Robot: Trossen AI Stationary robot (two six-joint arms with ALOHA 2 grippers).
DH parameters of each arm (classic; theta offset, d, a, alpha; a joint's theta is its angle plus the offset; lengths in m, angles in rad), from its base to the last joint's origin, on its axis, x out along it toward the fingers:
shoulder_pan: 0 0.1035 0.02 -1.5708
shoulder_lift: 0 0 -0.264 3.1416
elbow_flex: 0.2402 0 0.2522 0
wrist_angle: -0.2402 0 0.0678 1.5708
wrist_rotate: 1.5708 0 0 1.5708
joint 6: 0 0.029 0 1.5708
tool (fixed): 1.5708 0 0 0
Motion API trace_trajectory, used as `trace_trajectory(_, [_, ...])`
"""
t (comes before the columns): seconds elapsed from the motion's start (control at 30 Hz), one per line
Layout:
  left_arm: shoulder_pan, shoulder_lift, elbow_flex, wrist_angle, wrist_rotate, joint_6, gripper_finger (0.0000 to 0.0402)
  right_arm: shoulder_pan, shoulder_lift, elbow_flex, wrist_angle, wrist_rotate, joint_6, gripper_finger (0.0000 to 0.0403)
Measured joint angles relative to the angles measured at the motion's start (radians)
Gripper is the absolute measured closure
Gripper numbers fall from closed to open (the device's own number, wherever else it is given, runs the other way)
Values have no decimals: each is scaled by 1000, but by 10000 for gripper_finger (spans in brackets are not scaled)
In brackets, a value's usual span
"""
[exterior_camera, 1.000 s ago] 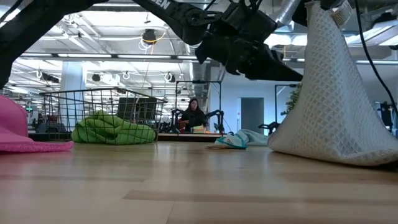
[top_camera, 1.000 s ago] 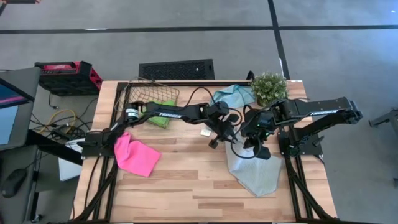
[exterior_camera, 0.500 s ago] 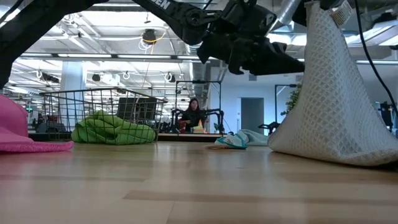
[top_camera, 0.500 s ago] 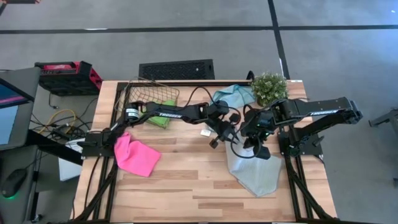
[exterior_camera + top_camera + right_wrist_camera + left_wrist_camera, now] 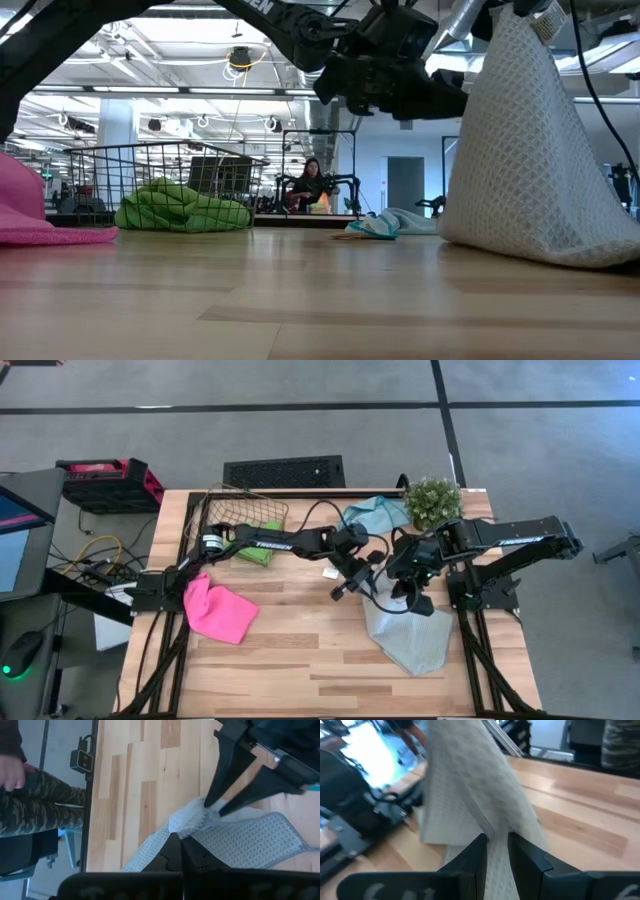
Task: Fold microfiber towels
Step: Fold the gray microfiber cloth
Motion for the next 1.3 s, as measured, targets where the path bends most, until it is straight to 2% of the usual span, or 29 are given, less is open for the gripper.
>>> trace_trajectory(0.33, [-3,0,0,-107,21,58,331,0,0,0,0,0,1,401])
trace_trajectory(0.73, [-26,47,-1,-99,-235,109,331,0,0,-1,1,0,9,401])
trace_trajectory(0.9, [-11,47,-1,-102,-258,109,331,0,0,-1,1,1,11,401])
trace_trajectory(1.07, [20,47,-1,-104,-356,54,331,0,0,-1,1,0,19,401])
trace_trajectory(1.3, [61,47,-1,-120,-299,32,331,0,0,-1,1,0,19,401])
